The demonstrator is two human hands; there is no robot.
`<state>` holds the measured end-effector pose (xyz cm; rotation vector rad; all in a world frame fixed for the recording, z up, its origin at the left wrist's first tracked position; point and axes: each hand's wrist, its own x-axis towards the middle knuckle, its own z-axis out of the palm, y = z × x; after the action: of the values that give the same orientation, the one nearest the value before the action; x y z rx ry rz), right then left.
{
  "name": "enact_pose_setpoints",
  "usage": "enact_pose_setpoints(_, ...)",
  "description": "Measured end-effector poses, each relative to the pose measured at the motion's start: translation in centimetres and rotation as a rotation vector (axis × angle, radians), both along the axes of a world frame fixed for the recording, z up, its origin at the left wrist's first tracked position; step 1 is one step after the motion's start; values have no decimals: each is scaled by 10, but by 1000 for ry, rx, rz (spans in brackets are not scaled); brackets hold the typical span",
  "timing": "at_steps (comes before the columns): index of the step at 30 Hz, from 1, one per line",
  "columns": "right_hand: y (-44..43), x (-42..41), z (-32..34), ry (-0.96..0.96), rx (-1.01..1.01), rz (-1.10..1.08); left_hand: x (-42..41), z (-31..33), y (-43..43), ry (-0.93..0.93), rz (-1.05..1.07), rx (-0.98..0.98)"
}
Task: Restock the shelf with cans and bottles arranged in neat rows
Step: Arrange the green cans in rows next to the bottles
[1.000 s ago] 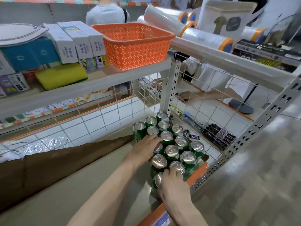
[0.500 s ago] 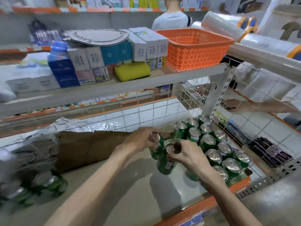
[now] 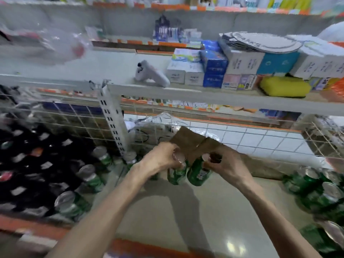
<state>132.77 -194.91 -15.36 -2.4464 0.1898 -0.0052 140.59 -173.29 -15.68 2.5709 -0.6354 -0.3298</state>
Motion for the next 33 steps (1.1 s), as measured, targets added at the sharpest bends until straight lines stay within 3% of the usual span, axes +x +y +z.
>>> enact_pose_setpoints(9,79,15,-24,82,-65,187,-25,-8,100,53,132,86)
enact_pose_setpoints(16,139,5,-43,86,-79,186,-29,-32,168,35,224,184)
enact_pose_setpoints(25,202,5,-70,105,-187,150,-20,-64,210,22,263,109)
enact_pose_setpoints(33,210,12,-84,140,-192,109,3,-92,204,40,125,-16)
